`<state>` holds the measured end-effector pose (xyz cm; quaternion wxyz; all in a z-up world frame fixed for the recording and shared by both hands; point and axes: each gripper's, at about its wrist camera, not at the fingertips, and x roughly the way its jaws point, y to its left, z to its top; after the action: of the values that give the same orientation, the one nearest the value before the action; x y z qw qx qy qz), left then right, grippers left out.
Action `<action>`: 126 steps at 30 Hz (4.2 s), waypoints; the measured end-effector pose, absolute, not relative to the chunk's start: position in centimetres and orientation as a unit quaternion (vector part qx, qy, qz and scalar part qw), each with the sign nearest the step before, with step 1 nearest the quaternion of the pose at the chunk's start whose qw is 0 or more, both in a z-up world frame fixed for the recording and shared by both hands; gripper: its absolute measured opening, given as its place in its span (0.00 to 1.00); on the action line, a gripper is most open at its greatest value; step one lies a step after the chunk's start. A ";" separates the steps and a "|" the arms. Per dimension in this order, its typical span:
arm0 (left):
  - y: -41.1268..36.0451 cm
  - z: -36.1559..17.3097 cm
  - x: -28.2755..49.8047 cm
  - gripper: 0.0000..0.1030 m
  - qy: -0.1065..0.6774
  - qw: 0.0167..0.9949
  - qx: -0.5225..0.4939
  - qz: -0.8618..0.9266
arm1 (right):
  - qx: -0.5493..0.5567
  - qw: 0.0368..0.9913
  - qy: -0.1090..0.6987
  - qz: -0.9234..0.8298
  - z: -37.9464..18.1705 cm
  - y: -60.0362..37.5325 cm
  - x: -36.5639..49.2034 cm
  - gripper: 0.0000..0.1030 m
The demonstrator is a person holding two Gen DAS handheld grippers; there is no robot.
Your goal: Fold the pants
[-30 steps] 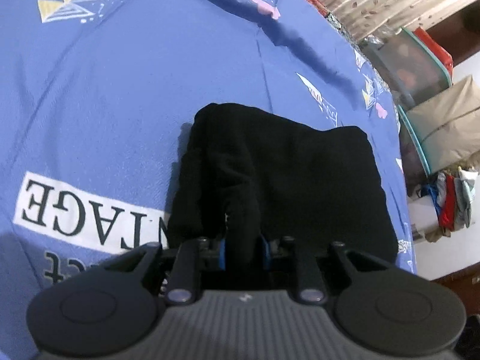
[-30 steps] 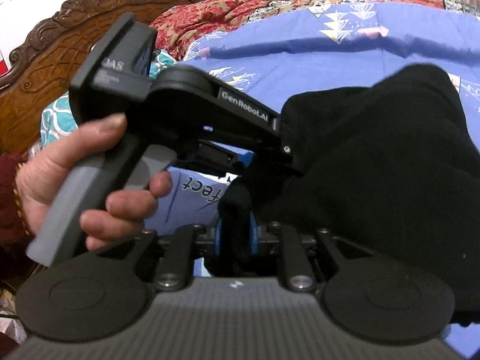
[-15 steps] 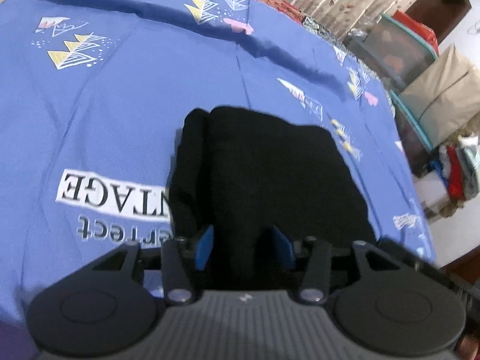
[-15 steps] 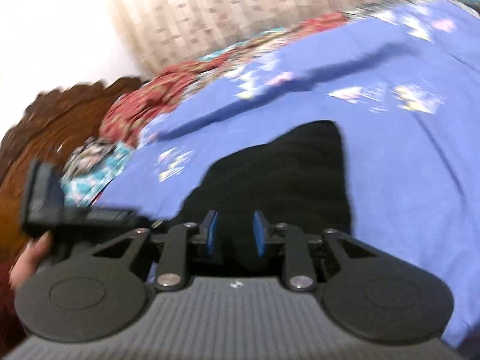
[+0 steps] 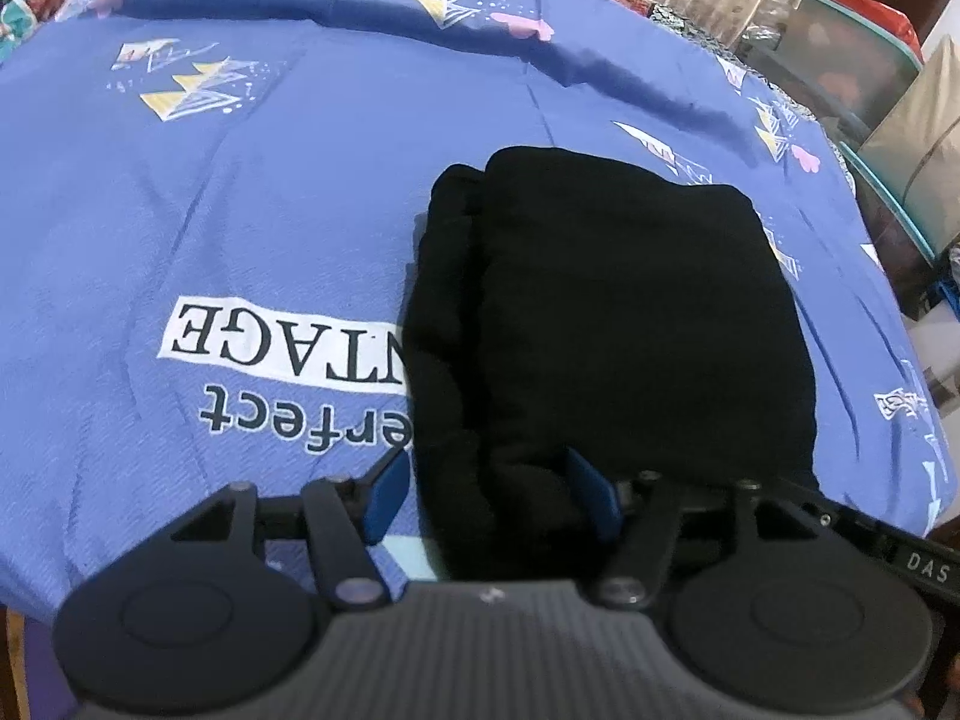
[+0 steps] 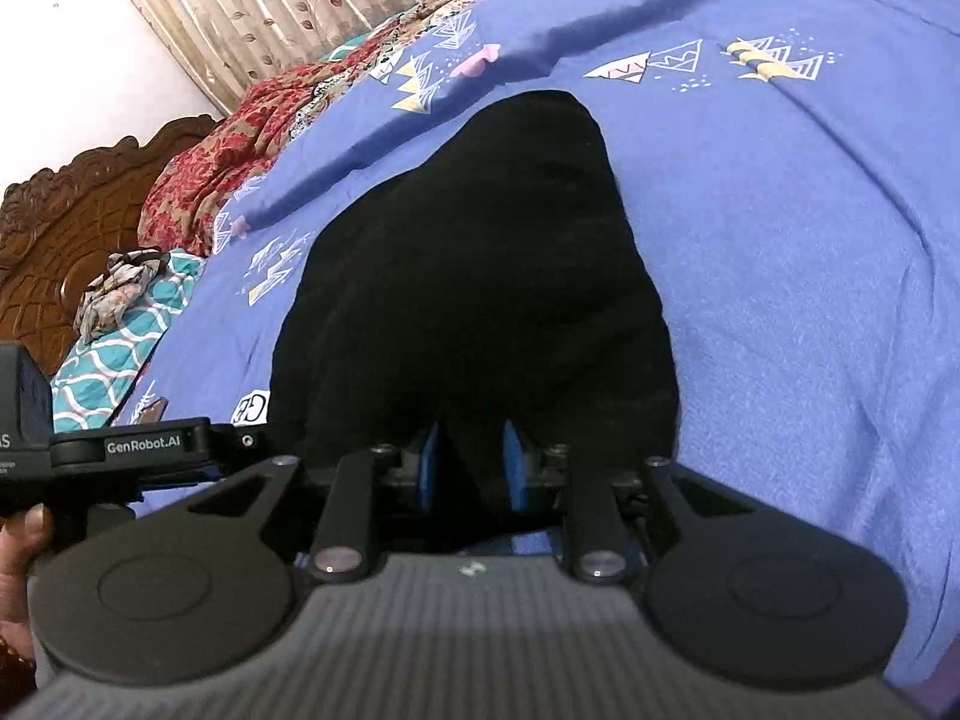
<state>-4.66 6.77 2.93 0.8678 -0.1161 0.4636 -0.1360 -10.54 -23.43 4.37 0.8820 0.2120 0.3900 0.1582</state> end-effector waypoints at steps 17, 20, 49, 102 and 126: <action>6.2 5.0 -6.3 0.61 0.457 0.879 -0.083 -0.111 | 0.191 0.903 0.358 0.140 6.8 -23.4 -11.9 0.35; 6.1 5.2 -6.5 0.61 0.455 0.880 -0.079 -0.109 | 0.188 0.912 0.339 0.135 7.6 -23.5 -12.2 0.37; 6.4 5.1 -8.1 0.89 0.453 0.883 -0.075 -0.097 | 0.166 0.898 0.381 0.141 6.4 -20.7 -11.9 0.60; 3.2 10.7 -17.0 1.00 0.356 0.932 0.044 -0.042 | 0.198 0.919 0.315 0.132 9.3 -22.7 -18.0 0.65; 3.1 7.9 -16.3 1.00 0.427 0.901 0.056 -0.041 | 0.225 0.891 0.378 0.114 7.1 -22.5 -17.6 0.73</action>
<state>-16.30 3.07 7.94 0.9014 0.0563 0.4274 -0.0410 -17.59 -22.45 7.06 0.8911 0.2246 0.3776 0.1138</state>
